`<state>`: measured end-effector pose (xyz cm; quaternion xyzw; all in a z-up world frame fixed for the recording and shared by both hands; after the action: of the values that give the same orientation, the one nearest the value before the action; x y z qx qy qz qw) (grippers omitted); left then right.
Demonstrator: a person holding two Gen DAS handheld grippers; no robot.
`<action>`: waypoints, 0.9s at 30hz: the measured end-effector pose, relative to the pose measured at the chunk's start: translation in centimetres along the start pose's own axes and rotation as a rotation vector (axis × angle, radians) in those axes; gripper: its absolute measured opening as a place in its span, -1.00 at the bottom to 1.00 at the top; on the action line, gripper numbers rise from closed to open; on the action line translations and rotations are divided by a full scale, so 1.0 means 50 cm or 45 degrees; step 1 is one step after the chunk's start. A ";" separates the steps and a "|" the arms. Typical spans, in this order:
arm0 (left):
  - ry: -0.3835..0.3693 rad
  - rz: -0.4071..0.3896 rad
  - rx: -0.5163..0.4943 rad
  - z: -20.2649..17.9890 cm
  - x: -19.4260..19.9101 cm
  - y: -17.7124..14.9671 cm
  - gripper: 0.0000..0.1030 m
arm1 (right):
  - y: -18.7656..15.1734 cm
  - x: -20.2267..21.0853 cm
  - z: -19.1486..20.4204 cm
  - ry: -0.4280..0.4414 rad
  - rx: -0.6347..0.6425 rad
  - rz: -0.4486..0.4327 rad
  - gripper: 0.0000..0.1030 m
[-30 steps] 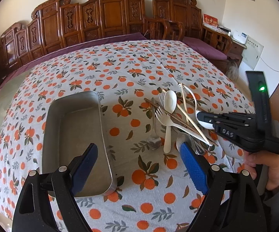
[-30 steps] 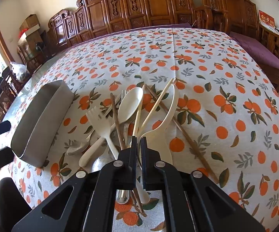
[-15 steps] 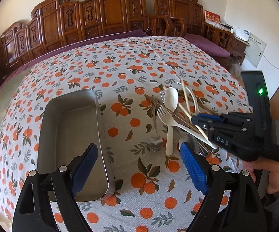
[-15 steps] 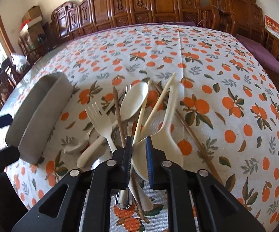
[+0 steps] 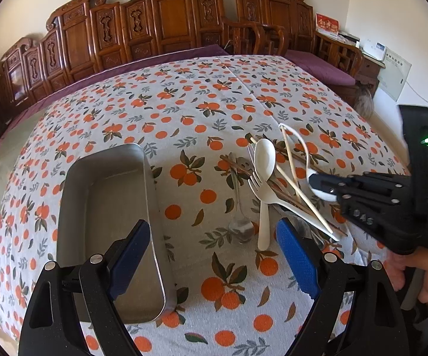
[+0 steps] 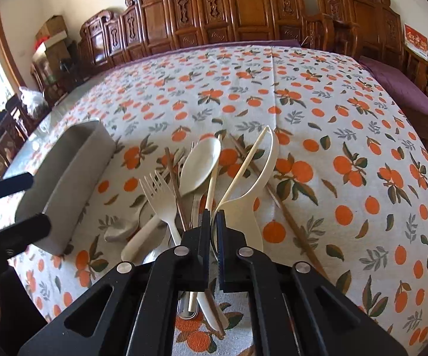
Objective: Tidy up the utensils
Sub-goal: 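Grasp the metal spoon with the left gripper while the right gripper holds the white spoon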
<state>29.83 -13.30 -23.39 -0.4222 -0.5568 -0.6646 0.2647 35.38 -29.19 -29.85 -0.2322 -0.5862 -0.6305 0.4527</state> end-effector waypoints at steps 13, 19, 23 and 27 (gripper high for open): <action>0.001 0.040 -0.001 -0.014 -0.042 0.023 0.52 | 0.027 0.062 -0.040 0.109 -0.086 -0.139 -0.90; -0.012 0.075 -0.017 -0.021 -0.074 0.052 0.22 | 0.030 0.073 -0.047 0.111 -0.077 -0.163 -0.90; -0.063 0.143 -0.020 -0.030 -0.114 0.064 -0.11 | 0.026 0.066 -0.046 0.096 -0.056 -0.150 -0.90; -0.071 0.221 -0.032 -0.038 -0.163 0.067 -0.25 | 0.024 0.063 -0.050 0.095 -0.066 -0.145 -0.90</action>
<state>36.17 -16.88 -28.70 -0.4906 -0.5168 -0.6340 0.3005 35.44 -32.39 -27.13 -0.1864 -0.5647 -0.6784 0.4315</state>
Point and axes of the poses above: each gripper's, at about its wrist camera, not at the fingertips, and x roughly against the way its jaws point, z to its left, y to its top, the point moved 7 cm from there along -x, roughly the way its jaws point, and after that the axes turned 6 degrees about z, right-handed, at the moved point
